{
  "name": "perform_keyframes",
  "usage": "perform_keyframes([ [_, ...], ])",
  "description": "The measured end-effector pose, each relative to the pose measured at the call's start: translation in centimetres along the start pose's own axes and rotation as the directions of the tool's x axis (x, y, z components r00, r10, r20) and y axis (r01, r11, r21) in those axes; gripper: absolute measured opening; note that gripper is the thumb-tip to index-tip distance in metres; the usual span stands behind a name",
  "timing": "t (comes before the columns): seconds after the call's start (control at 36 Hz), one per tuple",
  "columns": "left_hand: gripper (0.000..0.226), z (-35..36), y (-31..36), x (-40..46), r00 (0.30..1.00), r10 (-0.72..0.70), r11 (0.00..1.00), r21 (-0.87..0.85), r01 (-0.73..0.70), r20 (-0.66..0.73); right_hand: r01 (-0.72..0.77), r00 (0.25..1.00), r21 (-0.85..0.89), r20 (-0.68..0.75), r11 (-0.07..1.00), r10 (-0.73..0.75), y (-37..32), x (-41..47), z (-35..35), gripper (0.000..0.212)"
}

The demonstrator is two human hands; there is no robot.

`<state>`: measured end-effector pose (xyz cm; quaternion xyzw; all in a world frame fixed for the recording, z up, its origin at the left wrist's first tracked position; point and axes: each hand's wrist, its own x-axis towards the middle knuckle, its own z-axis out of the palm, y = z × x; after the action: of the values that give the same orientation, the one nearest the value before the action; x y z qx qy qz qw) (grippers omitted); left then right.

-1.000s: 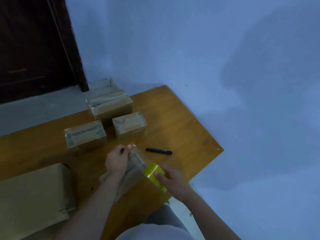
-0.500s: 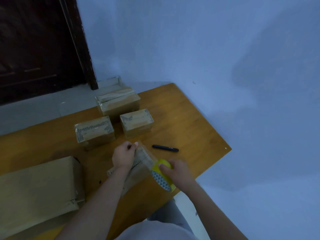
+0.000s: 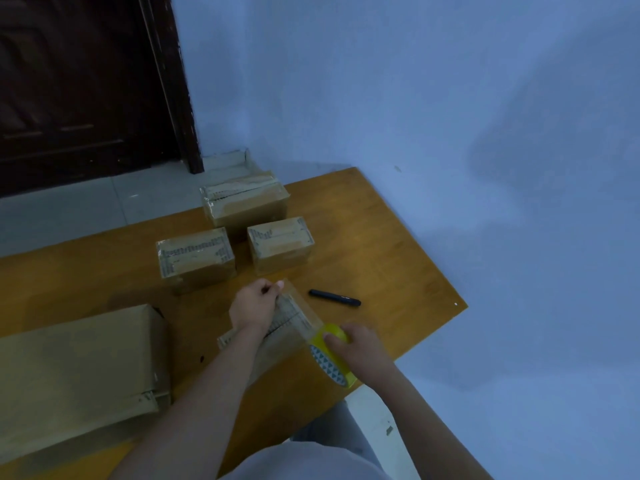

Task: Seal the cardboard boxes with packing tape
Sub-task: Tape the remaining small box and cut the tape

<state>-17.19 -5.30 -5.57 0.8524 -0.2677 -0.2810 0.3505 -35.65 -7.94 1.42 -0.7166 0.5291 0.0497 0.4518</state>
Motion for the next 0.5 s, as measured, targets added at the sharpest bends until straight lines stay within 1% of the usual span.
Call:
perform_keyframes([
  [0.14, 0.034, -0.07, 0.19, 0.28, 1.000, -0.007, 1.000, 0.023, 0.007, 0.001, -0.001, 1.000, 0.006, -0.003, 1.000, 0.001, 0.29, 0.44, 0.31, 0.039],
  [0.19, 0.034, -0.06, 0.17, 0.40, 1.000, -0.016, 1.000, 0.016, 0.015, 0.003, -0.009, 1.000, 0.015, -0.002, 1.000, 0.009, 0.32, 0.59, 0.32, 0.040],
  [0.25, 0.034, -0.05, 0.17, 0.41, 1.000, -0.018, 1.000, 0.009, 0.018, 0.007, -0.016, 1.000, 0.018, 0.009, 1.000, 0.016, 0.36, 0.69, 0.25, 0.037],
  [0.36, 0.035, 0.00, 0.17, 0.43, 1.000, -0.022, 1.000, 0.002, 0.022, 0.019, -0.021, 0.999, 0.008, 0.034, 1.000, 0.020, 0.40, 0.62, 0.24, 0.023],
  [0.5, 0.035, -0.05, 0.09, 0.37, 0.999, -0.032, 0.999, -0.019, 0.032, 0.016, -0.013, 0.999, -0.012, 0.031, 1.000, 0.013, 0.29, 0.57, 0.53, 0.021],
])
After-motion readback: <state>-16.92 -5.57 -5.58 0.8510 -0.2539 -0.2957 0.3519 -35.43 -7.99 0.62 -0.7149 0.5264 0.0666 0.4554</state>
